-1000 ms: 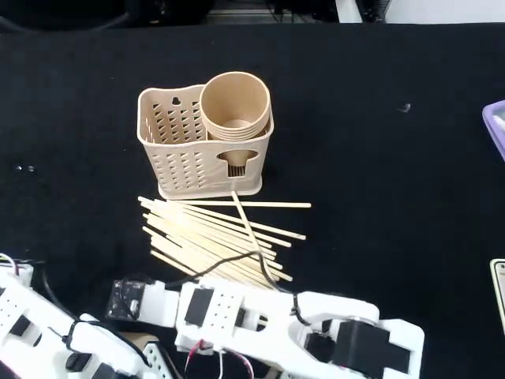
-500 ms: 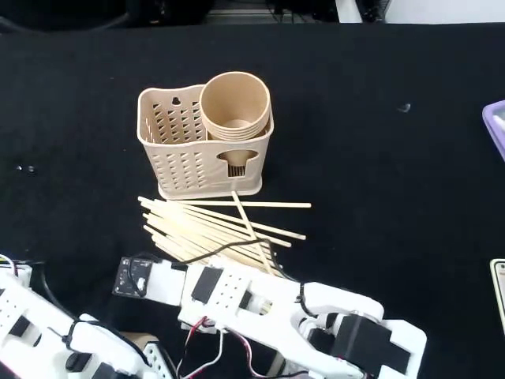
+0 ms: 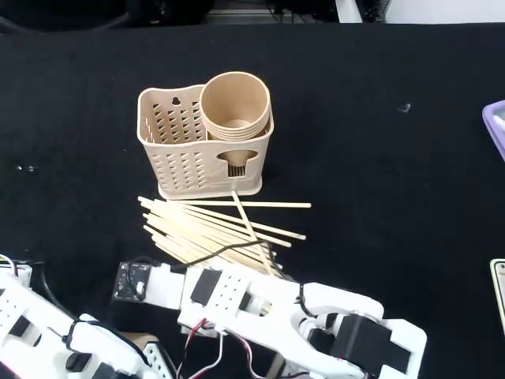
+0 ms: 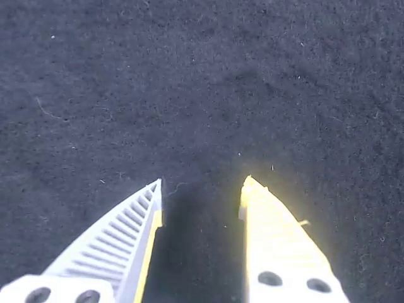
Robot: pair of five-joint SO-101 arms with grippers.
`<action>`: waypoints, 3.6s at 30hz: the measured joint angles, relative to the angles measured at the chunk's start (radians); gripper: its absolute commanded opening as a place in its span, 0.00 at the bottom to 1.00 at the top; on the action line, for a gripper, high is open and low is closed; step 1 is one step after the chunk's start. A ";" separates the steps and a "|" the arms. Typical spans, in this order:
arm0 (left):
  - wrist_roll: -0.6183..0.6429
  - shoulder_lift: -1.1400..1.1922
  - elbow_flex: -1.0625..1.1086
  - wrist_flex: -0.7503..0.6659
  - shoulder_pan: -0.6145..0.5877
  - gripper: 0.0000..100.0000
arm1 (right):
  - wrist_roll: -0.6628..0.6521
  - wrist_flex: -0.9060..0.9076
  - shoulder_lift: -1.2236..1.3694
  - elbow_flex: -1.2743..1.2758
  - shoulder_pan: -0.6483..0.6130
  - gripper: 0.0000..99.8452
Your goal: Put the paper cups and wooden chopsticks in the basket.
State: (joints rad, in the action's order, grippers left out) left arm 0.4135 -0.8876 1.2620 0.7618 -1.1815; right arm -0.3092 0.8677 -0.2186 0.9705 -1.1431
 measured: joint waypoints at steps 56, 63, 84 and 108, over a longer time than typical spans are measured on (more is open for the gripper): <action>-0.367 0.000 0.126 -0.055 0.603 0.21 | 0.193 -0.580 -0.512 -0.488 0.431 0.01; -0.394 0.000 0.127 -0.055 0.678 0.21 | 0.195 -0.913 -0.270 -0.488 0.496 0.01; -0.399 0.000 0.127 -0.055 0.683 0.21 | 0.199 -0.741 -0.103 -0.367 0.555 0.17; -0.399 0.000 0.127 -0.055 0.683 0.21 | 0.146 0.341 -0.724 -0.152 0.554 0.17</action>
State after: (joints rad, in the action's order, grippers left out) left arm 0.0146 -0.8876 1.3894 0.7066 -0.4987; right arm -0.1634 1.2083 -0.9429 0.8186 -0.5892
